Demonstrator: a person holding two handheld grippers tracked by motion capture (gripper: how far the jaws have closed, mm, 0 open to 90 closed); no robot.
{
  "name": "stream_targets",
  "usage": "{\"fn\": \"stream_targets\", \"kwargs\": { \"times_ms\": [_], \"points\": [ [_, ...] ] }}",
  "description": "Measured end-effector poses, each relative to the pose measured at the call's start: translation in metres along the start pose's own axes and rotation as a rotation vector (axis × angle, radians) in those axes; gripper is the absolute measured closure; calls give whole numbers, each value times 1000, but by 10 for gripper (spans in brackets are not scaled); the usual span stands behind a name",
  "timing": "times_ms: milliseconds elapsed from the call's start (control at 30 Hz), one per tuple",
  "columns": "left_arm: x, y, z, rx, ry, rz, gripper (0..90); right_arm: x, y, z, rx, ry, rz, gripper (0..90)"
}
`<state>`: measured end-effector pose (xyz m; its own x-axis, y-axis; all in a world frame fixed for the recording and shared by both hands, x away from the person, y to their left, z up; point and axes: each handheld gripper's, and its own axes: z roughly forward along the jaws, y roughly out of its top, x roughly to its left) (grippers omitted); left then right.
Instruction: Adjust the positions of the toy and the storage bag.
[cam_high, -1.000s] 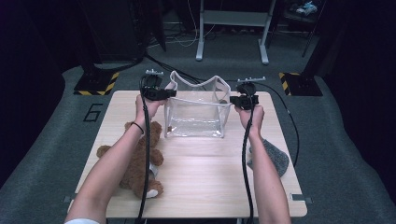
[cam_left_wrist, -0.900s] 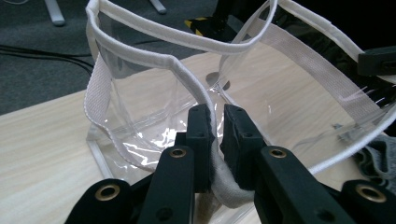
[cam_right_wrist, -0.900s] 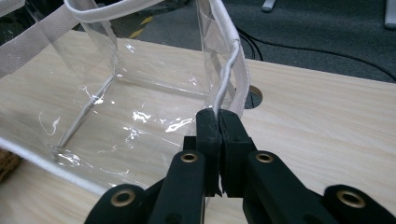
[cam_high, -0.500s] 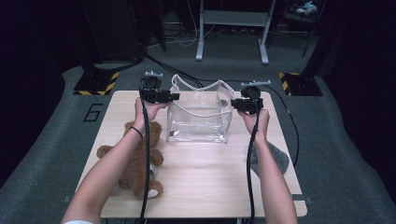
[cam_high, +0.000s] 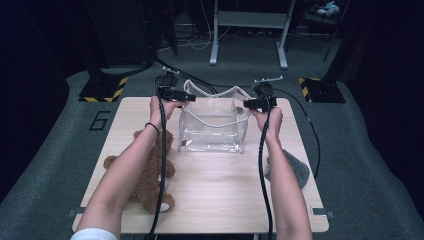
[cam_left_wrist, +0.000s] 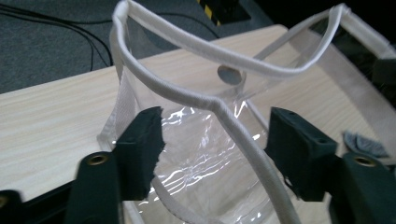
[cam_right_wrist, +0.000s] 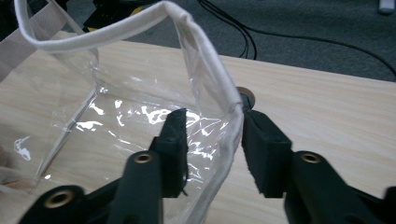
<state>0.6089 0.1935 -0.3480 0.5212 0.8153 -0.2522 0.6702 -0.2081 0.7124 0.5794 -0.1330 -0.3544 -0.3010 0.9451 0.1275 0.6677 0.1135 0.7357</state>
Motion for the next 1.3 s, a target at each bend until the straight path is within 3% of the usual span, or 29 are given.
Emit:
{"fn": "stream_targets", "kwargs": {
  "times_ms": [133,233,333,700,1067,1300],
  "points": [
    [2,-2,0,17,-24,6,681,-1,-7,1,16,9,-6,756],
    [3,-2,-4,24,-15,43,775,-4,-13,2,20,5,-11,808],
    [8,-5,-7,18,-12,43,833,-9,-15,1,14,11,-1,835],
    [16,-19,-20,23,-41,46,869,-14,-25,-7,19,13,-13,873],
    [12,-36,-31,17,-73,76,872,-14,-38,-23,23,11,-57,874],
    [14,-43,-36,15,-74,84,871,-18,-44,-25,31,12,-45,873]
  ]
}}
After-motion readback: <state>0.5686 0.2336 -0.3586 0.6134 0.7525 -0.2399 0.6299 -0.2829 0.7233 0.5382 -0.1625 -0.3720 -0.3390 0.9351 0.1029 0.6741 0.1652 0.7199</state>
